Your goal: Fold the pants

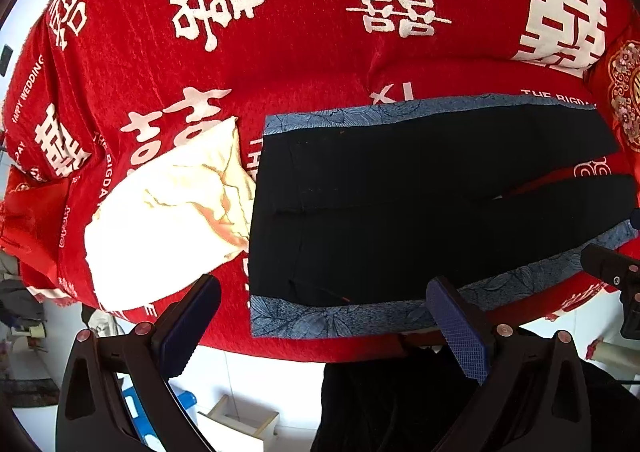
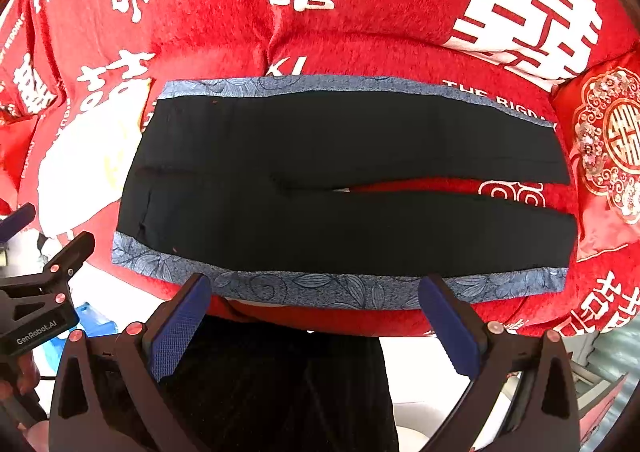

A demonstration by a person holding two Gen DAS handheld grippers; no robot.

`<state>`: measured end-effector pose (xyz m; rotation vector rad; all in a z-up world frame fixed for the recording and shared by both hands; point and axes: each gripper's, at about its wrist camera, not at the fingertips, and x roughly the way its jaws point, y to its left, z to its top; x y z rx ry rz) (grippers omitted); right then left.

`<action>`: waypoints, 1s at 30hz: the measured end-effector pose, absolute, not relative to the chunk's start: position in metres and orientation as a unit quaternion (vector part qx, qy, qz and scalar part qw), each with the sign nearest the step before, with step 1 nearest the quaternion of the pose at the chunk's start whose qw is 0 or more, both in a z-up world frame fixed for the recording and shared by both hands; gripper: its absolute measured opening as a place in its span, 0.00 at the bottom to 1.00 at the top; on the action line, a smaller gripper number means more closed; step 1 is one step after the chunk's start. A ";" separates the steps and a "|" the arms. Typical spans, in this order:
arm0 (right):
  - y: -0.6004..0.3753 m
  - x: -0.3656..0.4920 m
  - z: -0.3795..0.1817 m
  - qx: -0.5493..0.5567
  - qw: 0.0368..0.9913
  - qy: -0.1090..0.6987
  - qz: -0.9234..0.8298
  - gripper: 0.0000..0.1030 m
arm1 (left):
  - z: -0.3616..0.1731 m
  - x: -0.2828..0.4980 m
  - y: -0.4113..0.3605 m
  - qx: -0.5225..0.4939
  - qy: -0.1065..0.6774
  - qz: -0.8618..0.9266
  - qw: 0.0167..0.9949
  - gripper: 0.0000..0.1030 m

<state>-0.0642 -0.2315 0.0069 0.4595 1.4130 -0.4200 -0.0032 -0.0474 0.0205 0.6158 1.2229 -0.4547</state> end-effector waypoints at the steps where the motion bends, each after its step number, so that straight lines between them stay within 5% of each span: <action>1: -0.233 -0.066 0.007 0.207 0.718 0.639 -0.185 1.00 | 0.022 -0.005 -0.048 0.278 0.562 -0.204 0.752 1.00; 20: -0.259 -0.094 -0.021 0.213 0.712 0.654 -0.143 1.00 | 0.006 -0.045 -0.045 0.209 0.617 -0.150 0.744 1.00; 30: -0.247 -0.111 -0.087 0.430 0.707 0.552 -0.102 1.00 | -0.077 -0.005 0.001 0.137 0.655 -0.168 0.724 1.00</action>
